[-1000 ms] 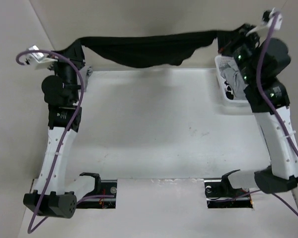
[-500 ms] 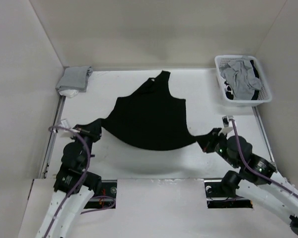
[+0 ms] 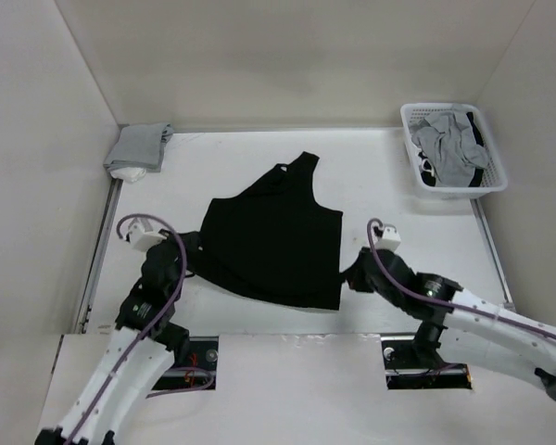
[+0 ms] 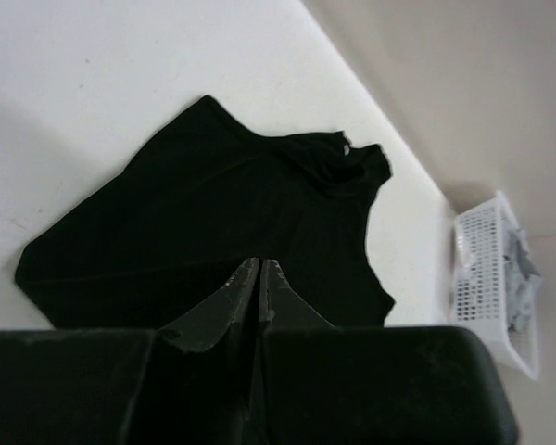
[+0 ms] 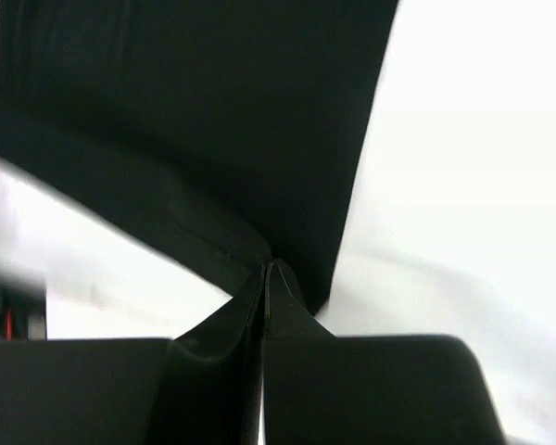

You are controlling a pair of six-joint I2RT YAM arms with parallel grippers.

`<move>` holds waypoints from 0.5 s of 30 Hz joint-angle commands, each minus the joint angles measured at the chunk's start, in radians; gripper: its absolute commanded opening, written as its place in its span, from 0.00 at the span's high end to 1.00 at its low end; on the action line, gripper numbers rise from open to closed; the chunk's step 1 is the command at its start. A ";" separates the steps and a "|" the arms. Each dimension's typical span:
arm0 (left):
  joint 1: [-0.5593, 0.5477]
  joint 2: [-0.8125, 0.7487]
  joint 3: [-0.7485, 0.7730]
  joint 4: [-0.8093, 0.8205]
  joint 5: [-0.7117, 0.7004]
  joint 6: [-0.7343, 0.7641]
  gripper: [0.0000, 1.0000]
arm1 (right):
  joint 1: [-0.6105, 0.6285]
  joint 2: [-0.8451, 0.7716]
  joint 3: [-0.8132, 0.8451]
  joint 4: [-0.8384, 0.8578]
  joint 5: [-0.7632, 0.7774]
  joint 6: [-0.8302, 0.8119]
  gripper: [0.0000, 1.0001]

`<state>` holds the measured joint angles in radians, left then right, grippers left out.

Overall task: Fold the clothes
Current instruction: Fold the tank top

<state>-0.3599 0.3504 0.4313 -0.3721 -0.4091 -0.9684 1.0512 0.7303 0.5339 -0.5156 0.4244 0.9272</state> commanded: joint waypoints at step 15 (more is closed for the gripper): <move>0.131 0.688 0.336 0.742 0.082 -0.010 0.99 | -0.664 0.496 0.544 0.503 -0.358 -0.337 1.00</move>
<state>-0.2371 1.1233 0.7078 0.2546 -0.3653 -0.9672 0.3859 1.2949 1.0180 -0.0631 0.1123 0.6453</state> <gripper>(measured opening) 0.018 0.005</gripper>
